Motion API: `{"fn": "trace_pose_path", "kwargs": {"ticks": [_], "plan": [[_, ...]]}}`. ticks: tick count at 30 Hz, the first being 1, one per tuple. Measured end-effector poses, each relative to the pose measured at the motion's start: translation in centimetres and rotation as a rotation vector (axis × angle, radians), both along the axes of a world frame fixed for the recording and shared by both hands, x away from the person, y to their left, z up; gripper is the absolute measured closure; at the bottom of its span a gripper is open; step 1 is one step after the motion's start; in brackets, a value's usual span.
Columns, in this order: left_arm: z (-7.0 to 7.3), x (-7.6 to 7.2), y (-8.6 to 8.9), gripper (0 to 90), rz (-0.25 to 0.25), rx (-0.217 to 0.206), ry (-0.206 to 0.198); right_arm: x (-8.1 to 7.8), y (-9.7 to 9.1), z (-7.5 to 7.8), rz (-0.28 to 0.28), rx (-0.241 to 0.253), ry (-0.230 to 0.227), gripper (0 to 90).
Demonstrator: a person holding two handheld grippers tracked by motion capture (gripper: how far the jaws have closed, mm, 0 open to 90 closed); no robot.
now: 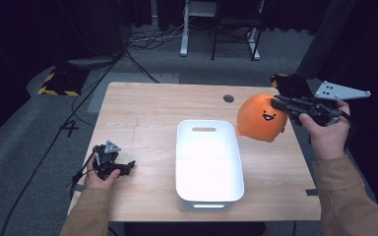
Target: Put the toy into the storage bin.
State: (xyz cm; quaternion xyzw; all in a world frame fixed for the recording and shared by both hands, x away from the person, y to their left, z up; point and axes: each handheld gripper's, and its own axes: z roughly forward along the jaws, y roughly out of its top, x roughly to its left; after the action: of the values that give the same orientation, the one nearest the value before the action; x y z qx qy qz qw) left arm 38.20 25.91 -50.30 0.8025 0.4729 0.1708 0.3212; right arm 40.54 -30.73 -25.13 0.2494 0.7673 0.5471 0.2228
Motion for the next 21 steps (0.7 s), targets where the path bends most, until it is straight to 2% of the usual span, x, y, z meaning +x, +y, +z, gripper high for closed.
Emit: {"fn": "trace_pose_path", "kwargs": {"ticks": [7, 21], "plan": [[0.0, 0.0, 0.0, 9.9, 0.0, 0.002, -0.001, 0.4, 1.8, 0.7, 0.039, 0.0, -0.009, 80.5], [0.0, 0.0, 0.0, 9.9, 0.002, 0.0, 0.006, 1.4, 5.2, 0.7, 0.112, 0.0, -0.012, 80.5]]}}
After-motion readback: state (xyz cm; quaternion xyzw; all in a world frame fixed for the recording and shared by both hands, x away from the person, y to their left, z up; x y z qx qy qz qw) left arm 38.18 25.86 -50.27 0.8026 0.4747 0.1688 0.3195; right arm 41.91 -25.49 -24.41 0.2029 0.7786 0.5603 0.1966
